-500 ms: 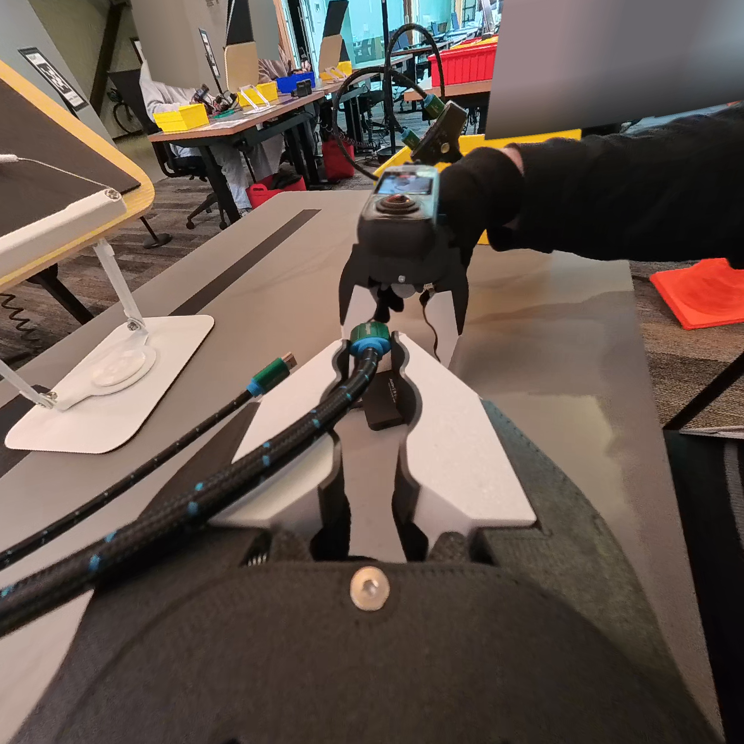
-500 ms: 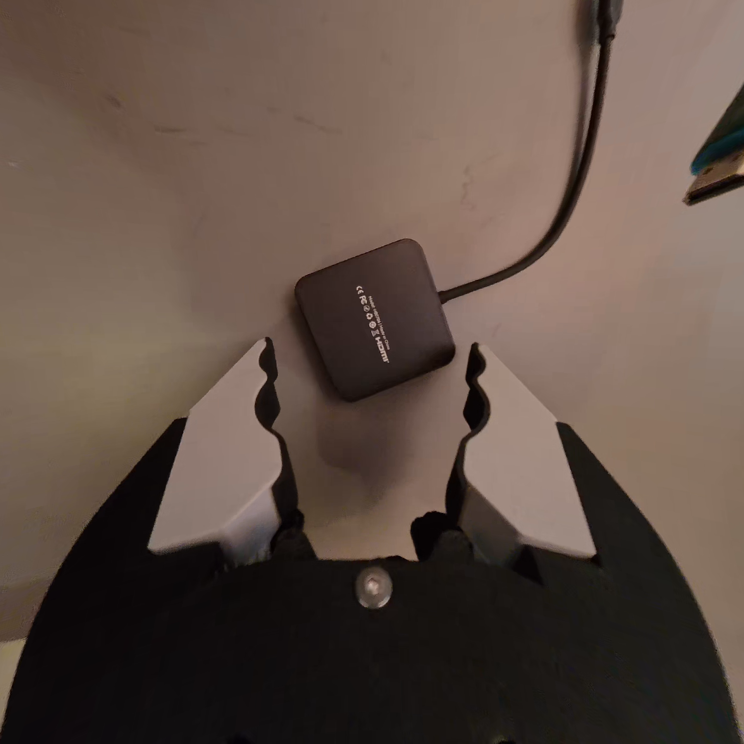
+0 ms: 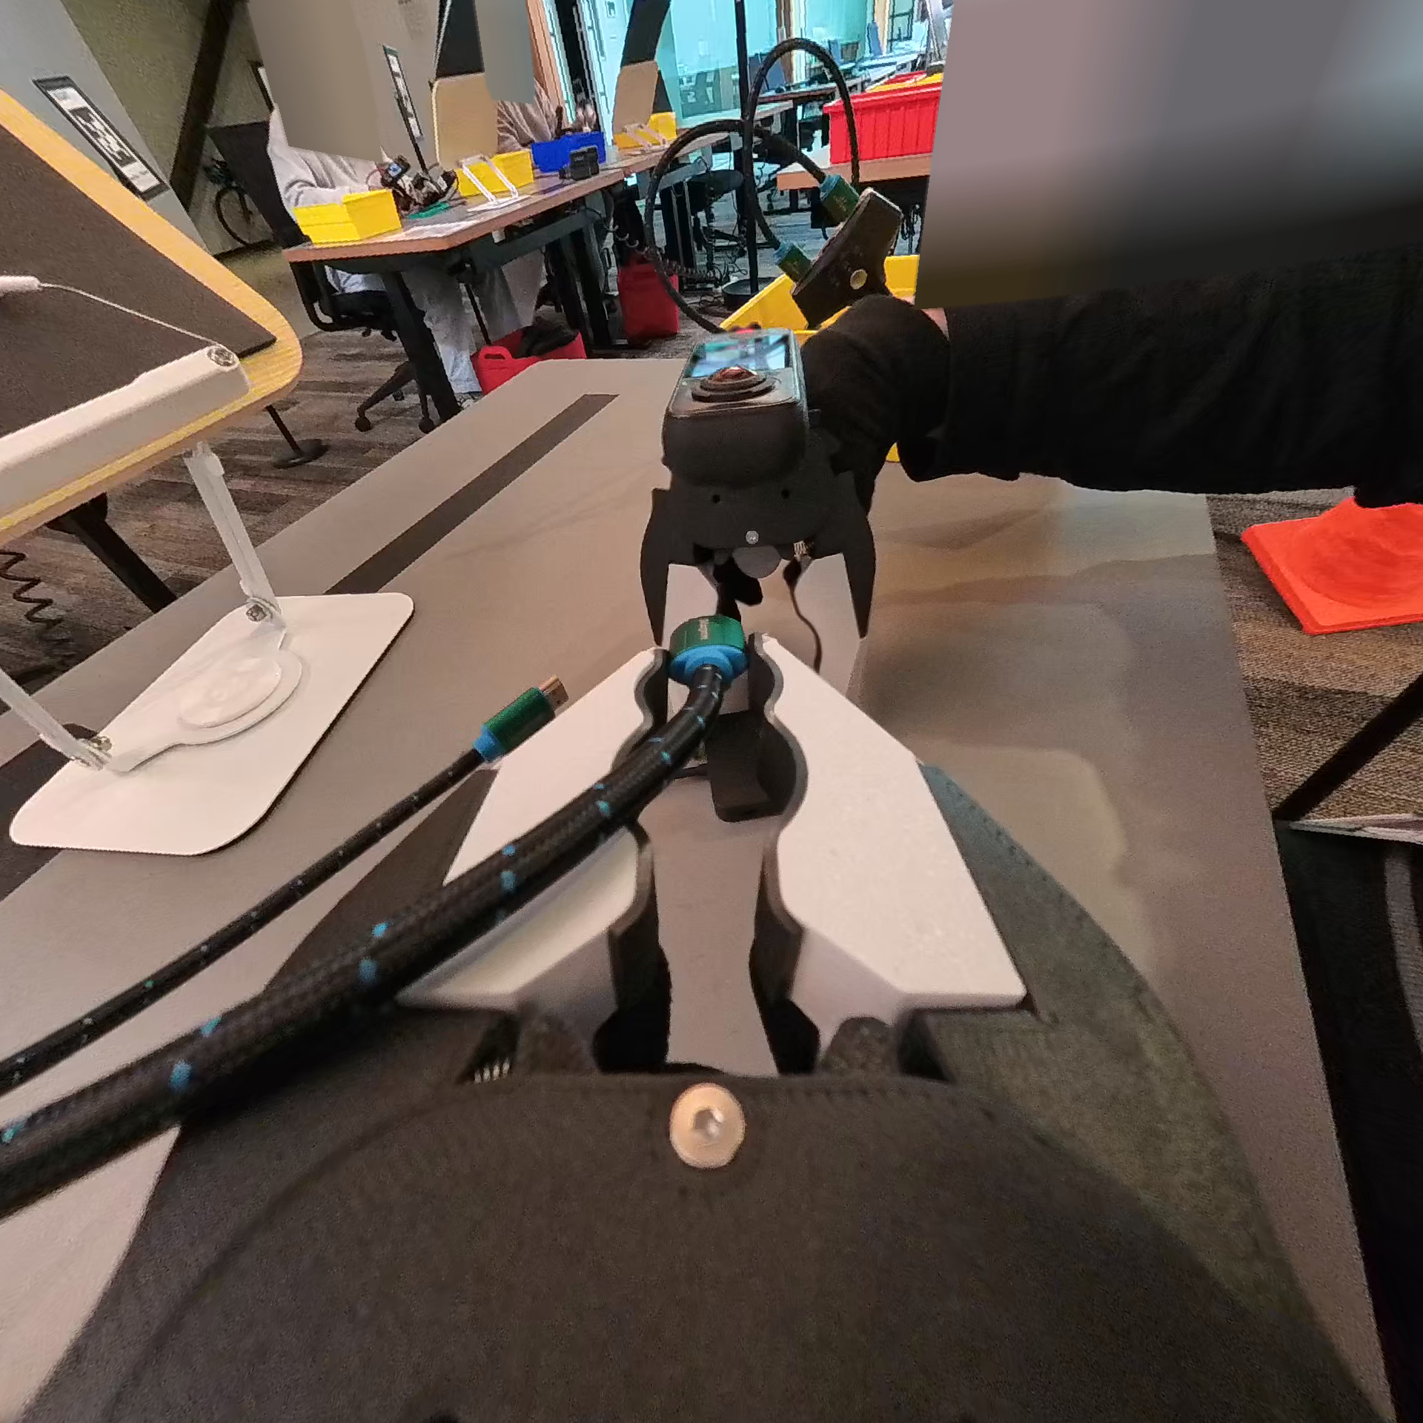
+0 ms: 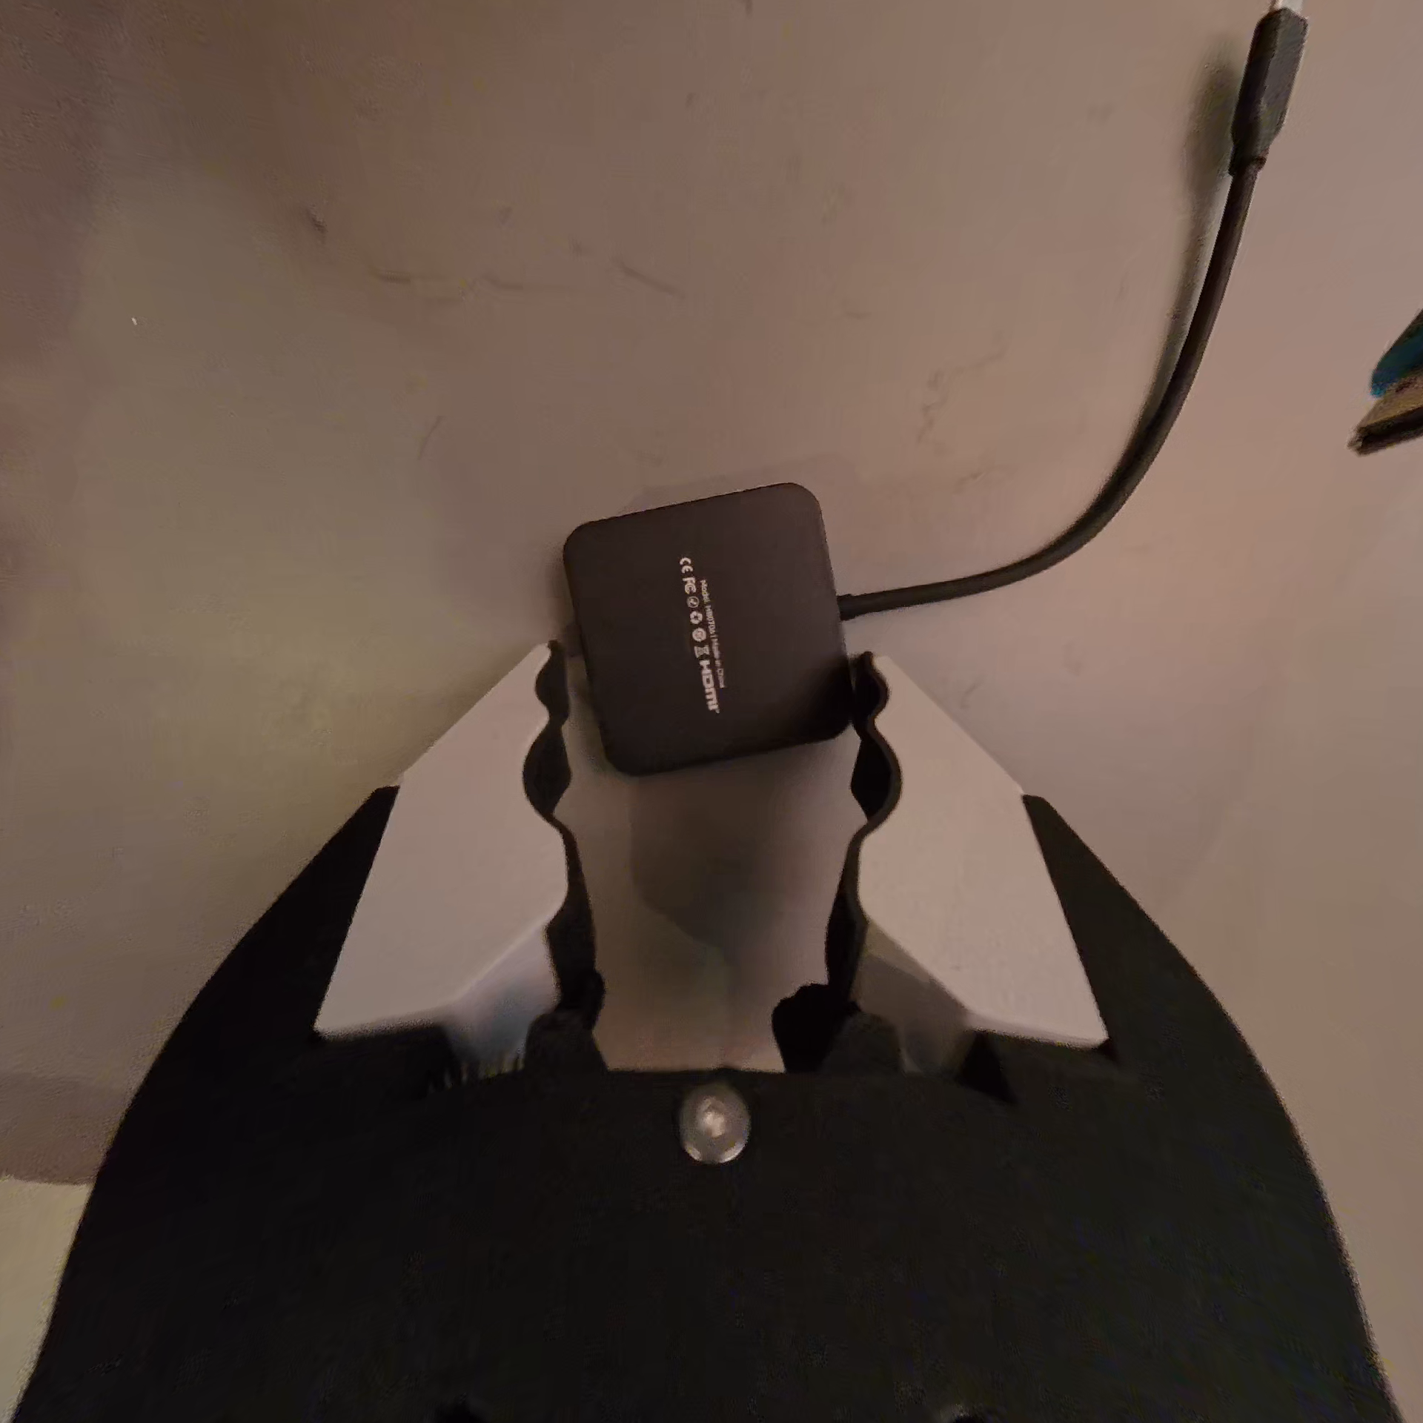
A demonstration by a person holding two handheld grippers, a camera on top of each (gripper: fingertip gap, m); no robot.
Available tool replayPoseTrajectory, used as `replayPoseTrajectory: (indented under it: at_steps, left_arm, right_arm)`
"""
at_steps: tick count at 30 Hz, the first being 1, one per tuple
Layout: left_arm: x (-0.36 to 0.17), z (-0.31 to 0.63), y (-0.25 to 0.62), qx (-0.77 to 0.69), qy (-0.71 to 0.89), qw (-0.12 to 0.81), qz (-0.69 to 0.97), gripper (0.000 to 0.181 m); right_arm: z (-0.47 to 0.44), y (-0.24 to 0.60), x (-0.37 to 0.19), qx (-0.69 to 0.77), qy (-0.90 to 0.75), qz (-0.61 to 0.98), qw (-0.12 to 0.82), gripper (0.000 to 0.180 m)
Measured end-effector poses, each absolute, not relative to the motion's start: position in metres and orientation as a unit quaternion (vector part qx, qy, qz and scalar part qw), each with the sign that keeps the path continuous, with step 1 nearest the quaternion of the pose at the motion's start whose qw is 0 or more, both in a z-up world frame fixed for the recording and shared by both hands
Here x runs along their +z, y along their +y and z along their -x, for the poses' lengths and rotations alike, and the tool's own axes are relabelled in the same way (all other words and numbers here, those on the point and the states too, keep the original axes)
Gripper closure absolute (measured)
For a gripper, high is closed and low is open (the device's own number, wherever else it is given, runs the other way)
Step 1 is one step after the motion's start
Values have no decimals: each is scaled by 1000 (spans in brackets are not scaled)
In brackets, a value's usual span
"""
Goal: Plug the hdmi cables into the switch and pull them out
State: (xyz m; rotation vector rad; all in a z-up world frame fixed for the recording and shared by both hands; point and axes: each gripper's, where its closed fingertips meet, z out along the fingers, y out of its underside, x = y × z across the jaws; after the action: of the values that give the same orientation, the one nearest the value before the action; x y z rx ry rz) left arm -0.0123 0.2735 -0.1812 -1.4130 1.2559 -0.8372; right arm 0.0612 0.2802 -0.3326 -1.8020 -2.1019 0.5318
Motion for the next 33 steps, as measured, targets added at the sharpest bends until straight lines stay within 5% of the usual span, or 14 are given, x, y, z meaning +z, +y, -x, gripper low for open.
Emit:
replayPoseTrajectory:
  at_steps: [24, 33]
  left_arm:
    - [-190, 8, 271, -352, 526, 501, 590, 163]
    - [-193, 5, 269, -353, 529, 497, 591, 163]
  right_arm:
    - [-55, 265, -294, 317, -645, 659, 224, 116]
    - [-67, 250, -322, 226, -690, 663, 181, 116]
